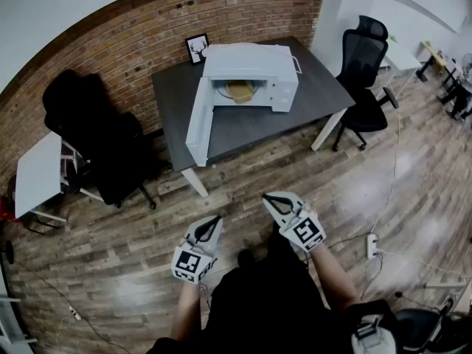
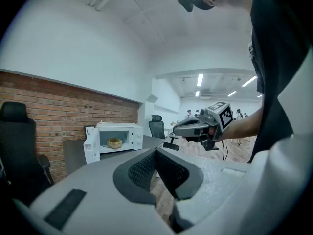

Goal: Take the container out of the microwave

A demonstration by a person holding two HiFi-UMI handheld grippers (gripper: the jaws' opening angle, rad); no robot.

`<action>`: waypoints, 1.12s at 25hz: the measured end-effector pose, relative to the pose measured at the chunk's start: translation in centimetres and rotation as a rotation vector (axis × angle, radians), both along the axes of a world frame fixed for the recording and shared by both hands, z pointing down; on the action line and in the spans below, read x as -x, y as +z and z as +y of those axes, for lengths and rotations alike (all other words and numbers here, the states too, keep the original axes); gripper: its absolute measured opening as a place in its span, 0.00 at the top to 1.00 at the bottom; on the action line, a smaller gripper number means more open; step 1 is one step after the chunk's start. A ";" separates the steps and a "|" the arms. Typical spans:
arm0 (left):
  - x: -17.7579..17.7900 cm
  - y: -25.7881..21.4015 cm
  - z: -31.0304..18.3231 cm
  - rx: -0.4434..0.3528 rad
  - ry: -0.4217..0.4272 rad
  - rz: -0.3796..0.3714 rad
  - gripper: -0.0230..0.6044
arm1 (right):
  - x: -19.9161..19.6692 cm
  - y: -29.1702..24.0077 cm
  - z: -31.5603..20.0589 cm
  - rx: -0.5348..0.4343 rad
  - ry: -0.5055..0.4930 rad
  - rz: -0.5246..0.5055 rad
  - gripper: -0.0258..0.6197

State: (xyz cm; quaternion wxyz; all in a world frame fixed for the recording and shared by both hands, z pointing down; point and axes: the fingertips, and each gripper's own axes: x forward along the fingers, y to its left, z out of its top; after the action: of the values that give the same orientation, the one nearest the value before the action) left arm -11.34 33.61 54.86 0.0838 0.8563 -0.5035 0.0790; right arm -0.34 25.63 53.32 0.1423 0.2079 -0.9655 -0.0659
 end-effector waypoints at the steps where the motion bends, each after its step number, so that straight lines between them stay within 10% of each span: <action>1: -0.2 0.1 0.2 0.005 0.000 0.005 0.96 | -0.3 0.2 0.3 0.004 0.003 0.004 0.96; 28: -5.2 -0.2 -3.1 0.053 0.129 -0.029 0.96 | -5.1 0.1 -1.8 0.033 0.072 -0.033 0.96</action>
State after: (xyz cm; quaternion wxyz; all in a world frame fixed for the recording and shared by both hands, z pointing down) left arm -6.12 30.49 54.66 0.0939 0.8832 -0.4462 0.1098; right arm 4.73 23.87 53.43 0.1318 0.2413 -0.9606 -0.0414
